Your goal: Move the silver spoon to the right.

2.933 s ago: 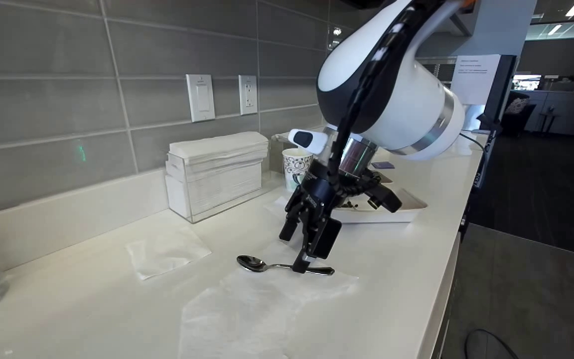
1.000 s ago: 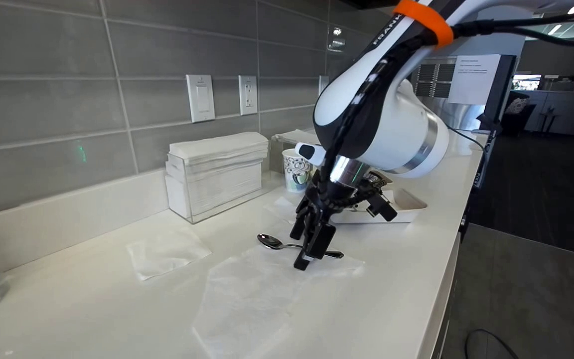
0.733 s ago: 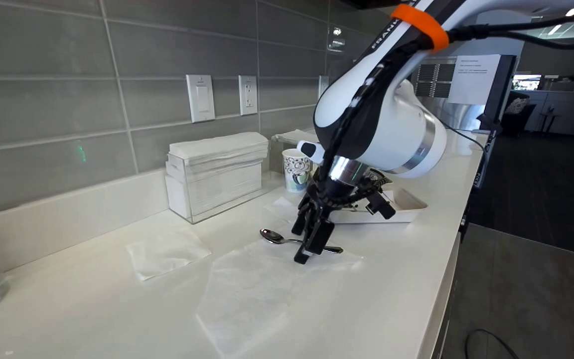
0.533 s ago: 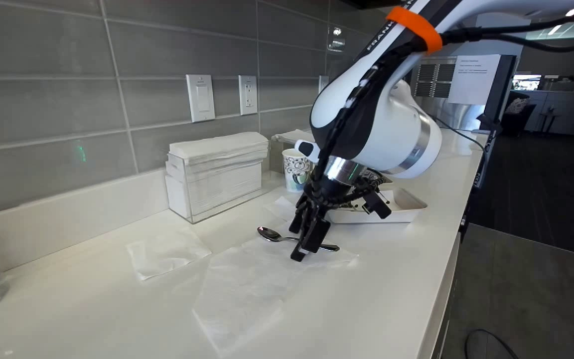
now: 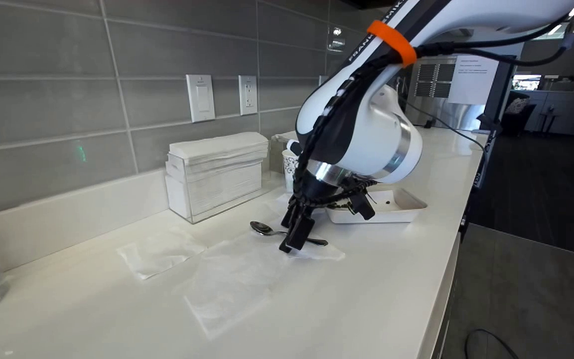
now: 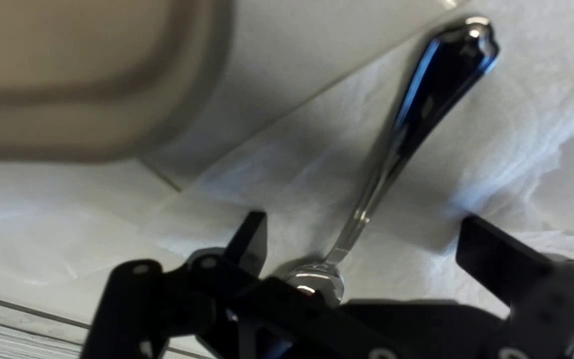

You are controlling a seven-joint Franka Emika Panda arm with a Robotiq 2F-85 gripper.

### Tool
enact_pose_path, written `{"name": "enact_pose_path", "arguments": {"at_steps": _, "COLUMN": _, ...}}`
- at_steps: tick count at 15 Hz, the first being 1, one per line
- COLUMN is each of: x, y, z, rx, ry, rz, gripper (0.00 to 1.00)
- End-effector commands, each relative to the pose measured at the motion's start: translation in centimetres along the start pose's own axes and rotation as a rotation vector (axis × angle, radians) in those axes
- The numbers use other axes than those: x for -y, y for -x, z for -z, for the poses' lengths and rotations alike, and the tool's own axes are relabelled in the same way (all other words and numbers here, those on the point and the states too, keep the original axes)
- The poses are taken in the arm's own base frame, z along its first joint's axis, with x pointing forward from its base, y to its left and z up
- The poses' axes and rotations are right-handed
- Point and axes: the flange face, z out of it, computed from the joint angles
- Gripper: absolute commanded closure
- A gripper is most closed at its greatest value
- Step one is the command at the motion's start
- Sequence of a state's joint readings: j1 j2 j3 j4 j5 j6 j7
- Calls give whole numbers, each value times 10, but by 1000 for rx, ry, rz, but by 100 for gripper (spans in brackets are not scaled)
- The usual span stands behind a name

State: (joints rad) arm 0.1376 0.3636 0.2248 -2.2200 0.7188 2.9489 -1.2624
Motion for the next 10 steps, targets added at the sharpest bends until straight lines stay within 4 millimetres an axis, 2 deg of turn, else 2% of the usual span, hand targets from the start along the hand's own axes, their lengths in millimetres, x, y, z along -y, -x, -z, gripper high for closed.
{"name": "enact_pose_path", "arguments": {"at_steps": 1, "x": -5, "y": -3, "z": -17, "rx": -14, "ry": 27, "rz": -26, "gripper": 0}}
{"name": "enact_pose_path", "arguments": {"at_steps": 6, "x": -7, "y": -8, "z": -15, "rx": -23, "ry": 43, "rz": -28, "gripper": 0}}
{"name": "enact_pose_path", "arguments": {"at_steps": 10, "x": 2, "y": -9, "z": 0, "rx": -16, "ry": 17, "rz": -31, "gripper": 0}}
